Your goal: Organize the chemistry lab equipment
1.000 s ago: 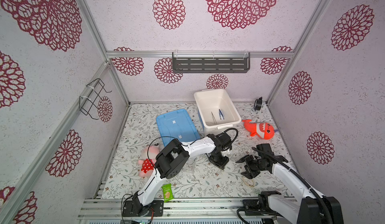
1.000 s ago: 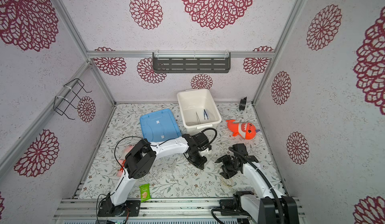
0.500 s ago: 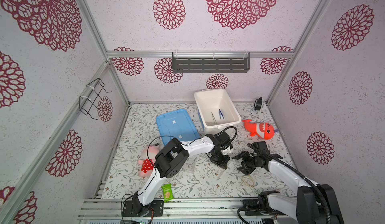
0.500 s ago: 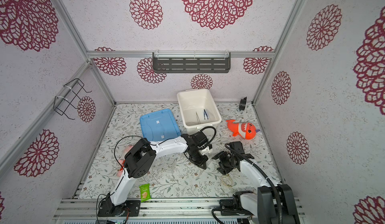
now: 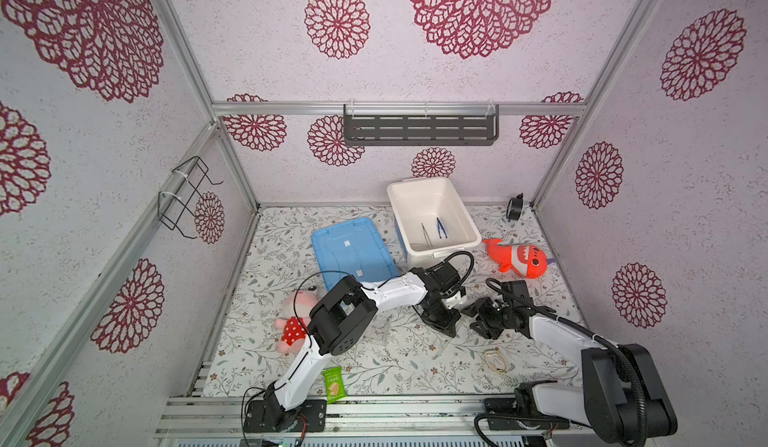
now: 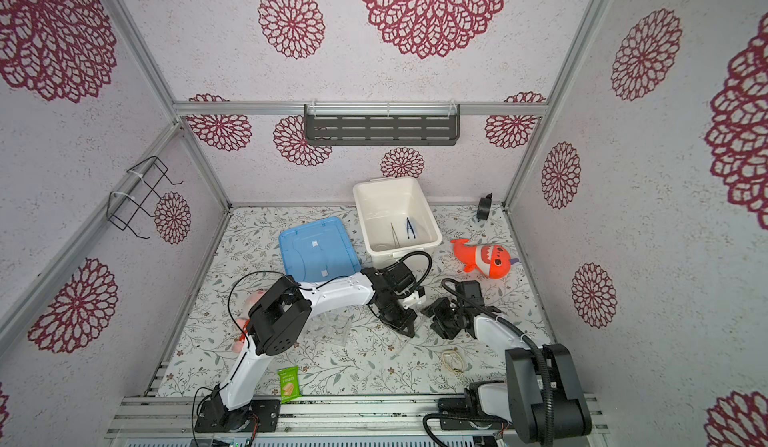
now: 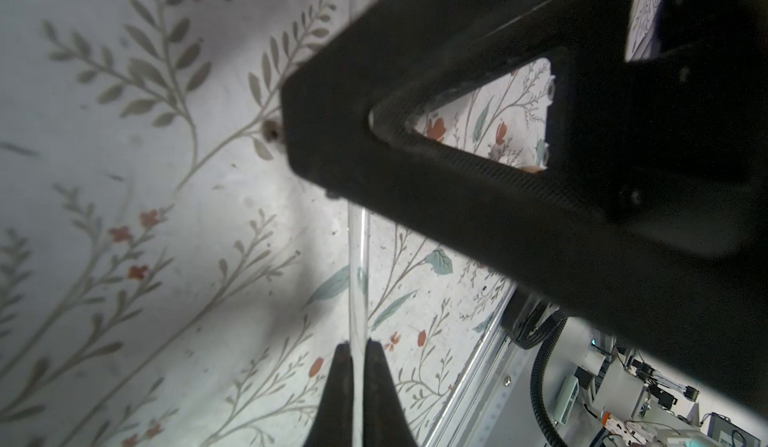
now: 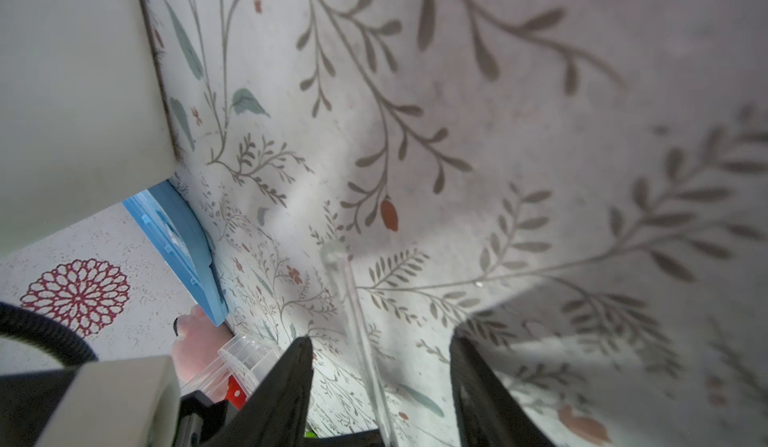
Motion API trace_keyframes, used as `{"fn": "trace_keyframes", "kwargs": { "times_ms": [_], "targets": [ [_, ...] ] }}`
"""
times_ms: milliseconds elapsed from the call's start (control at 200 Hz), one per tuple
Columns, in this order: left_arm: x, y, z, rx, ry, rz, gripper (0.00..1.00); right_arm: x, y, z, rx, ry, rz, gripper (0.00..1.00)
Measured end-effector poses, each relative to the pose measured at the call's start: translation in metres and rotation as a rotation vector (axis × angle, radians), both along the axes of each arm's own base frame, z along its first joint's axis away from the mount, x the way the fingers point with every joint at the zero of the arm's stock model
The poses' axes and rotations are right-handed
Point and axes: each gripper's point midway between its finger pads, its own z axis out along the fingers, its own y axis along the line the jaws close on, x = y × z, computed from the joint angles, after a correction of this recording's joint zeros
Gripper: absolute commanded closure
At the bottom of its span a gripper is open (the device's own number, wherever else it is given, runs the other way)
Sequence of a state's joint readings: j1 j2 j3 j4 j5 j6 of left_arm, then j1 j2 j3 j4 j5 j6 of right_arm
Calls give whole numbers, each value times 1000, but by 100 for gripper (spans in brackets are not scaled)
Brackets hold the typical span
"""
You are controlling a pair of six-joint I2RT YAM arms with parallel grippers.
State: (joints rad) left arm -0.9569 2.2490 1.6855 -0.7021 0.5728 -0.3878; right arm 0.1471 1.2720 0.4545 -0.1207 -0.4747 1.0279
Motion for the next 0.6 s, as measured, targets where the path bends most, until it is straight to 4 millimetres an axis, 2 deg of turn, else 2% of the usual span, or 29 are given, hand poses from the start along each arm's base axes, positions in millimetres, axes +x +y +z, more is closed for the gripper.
{"fn": "trace_keyframes", "kwargs": {
  "times_ms": [80,240,420,600],
  "targets": [
    [1,-1,1,-7,0,2,100,5,2,0,6,-28,9,46],
    [0,-3,2,-14,3,3,100,13,9,-2,20,-60,34,61],
    [2,-5,3,-25,-2,6,100,5,13,-4,12,-78,45,68],
    [3,-3,6,-41,-8,23,100,1,11,5,9,-128,46,77]
  ]
}}
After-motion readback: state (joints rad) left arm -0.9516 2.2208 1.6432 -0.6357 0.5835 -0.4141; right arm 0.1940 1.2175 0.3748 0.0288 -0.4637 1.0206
